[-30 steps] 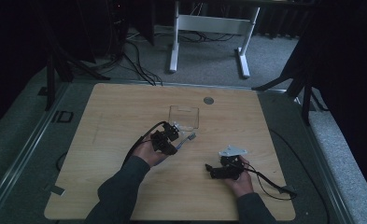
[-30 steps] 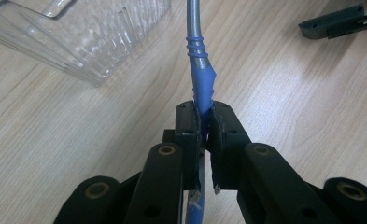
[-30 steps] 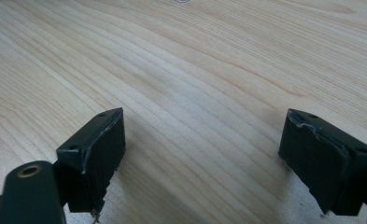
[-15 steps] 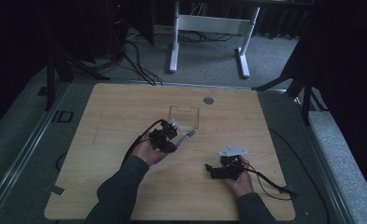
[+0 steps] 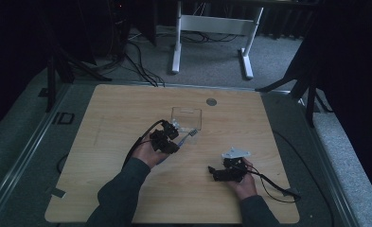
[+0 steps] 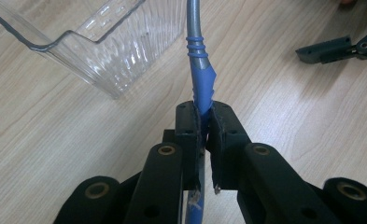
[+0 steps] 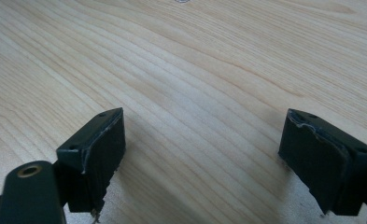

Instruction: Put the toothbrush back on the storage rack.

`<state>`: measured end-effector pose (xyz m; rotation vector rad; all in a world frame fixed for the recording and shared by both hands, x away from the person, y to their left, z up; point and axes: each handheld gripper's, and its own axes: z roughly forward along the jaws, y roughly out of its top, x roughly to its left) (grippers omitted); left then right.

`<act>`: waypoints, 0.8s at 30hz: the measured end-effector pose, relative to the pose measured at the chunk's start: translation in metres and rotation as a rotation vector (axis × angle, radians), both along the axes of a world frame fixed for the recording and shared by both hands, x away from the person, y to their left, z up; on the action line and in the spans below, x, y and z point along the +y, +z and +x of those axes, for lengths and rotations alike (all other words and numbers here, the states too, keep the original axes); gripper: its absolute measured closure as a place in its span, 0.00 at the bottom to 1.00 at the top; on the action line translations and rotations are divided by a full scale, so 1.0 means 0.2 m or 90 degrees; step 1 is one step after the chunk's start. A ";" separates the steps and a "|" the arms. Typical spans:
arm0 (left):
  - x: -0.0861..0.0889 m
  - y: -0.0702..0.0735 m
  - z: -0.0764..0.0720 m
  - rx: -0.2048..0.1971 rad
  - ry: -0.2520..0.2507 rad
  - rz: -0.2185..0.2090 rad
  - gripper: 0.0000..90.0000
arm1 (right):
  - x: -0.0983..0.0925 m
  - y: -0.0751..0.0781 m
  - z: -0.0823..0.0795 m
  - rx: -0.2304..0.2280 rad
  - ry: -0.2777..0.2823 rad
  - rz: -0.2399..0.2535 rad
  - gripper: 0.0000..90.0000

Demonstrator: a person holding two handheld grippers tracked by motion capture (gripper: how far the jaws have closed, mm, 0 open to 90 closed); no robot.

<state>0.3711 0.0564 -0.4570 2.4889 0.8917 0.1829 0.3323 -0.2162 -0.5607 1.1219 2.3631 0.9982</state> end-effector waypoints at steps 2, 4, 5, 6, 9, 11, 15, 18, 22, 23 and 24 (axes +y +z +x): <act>0.00 0.00 0.00 -0.002 0.001 -0.003 0.92 | 0.00 0.00 0.00 0.000 0.000 0.000 0.16; 0.01 0.01 0.00 -0.003 0.002 -0.007 0.92 | 0.00 0.00 0.00 0.000 0.000 0.000 0.16; 0.01 0.01 0.00 -0.004 0.003 -0.008 0.92 | 0.00 0.00 0.00 0.000 0.000 0.000 0.16; 0.01 0.01 0.00 -0.007 0.005 -0.009 0.92 | 0.00 0.00 0.00 0.000 0.000 0.000 0.16; 0.01 0.02 0.00 -0.008 0.005 -0.013 0.92 | 0.00 0.00 0.00 0.000 0.000 0.000 0.16; 0.01 0.02 0.00 -0.009 0.005 -0.014 0.92 | 0.00 0.00 0.00 0.000 0.000 0.000 0.16; 0.02 0.03 0.00 -0.013 0.008 -0.018 0.92 | 0.00 0.00 0.00 0.000 0.000 0.000 0.16; 0.02 0.03 0.00 -0.013 0.008 -0.024 0.92 | 0.00 0.00 0.00 0.000 0.000 0.000 0.16; 0.03 0.04 0.00 -0.019 0.008 -0.029 0.92 | 0.00 0.00 0.00 0.000 0.000 0.000 0.16; 0.03 0.04 0.00 -0.019 0.008 -0.032 0.92 | 0.00 0.00 0.00 0.000 0.000 0.000 0.16; 0.03 0.04 0.00 -0.022 0.007 -0.033 0.92 | 0.00 0.00 0.00 0.000 0.000 0.000 0.16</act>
